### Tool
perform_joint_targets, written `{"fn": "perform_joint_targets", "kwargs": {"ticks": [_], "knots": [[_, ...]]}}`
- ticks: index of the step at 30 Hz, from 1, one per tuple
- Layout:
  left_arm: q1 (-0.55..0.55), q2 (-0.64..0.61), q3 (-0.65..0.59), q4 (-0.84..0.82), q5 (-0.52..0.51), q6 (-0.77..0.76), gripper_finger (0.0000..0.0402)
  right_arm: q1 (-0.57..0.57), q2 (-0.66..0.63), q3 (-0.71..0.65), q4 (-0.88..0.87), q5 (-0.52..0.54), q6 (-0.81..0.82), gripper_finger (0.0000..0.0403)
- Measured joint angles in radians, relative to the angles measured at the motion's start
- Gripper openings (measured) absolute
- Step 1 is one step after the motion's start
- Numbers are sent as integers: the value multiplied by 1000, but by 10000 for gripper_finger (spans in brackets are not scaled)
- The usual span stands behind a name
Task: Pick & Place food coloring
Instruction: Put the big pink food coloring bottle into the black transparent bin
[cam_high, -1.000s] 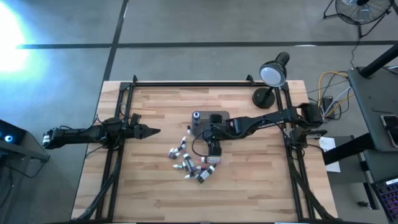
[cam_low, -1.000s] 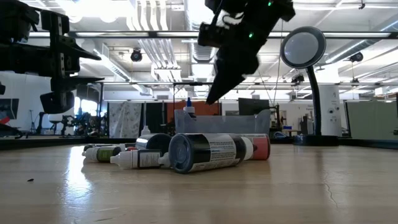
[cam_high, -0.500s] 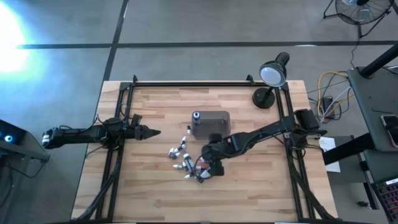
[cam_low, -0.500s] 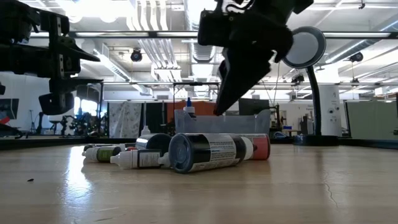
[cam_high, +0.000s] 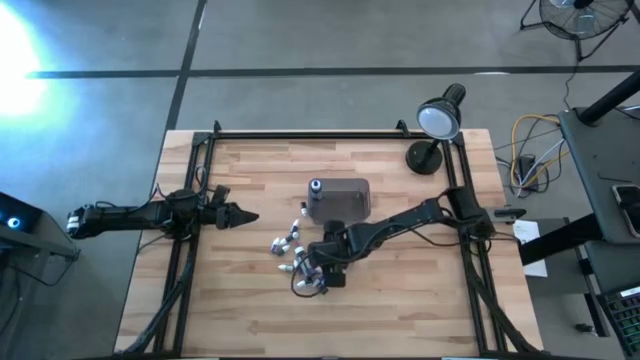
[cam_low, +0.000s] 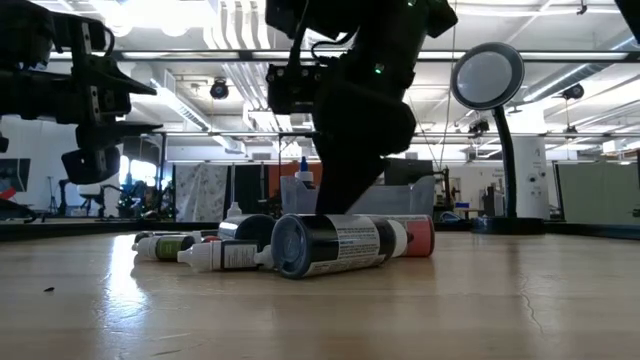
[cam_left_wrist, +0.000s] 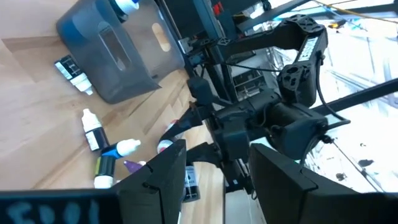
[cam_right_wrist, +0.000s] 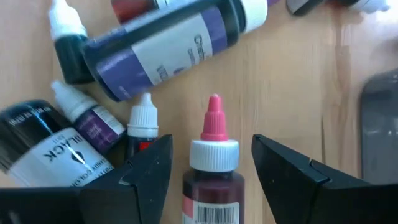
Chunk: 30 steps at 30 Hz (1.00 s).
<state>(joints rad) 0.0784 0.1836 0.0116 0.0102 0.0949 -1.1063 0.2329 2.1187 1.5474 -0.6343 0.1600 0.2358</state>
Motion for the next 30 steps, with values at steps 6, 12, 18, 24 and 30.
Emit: {"fn": "perform_joint_targets", "kwargs": {"ticks": [6, 12, 18, 24, 30], "knots": [[0, 4, 0, -1, 1, 26, 151, 0, 5, 1, -6, -1, -3, 214], [0, 4, 0, -2, -5, 66, 151, -2, 34, -1, -7, -13, -7, 210], [0, 4, 0, -3, -10, 66, 151, -8, 41, 5, -16, -40, -7, 188], [0, 4, 0, -3, -11, 65, 151, -19, 41, 18, -57, -42, -11, 159], [0, 4, 0, -3, -13, 65, 151, -36, 41, 22, -68, -69, -9, 146]]}}
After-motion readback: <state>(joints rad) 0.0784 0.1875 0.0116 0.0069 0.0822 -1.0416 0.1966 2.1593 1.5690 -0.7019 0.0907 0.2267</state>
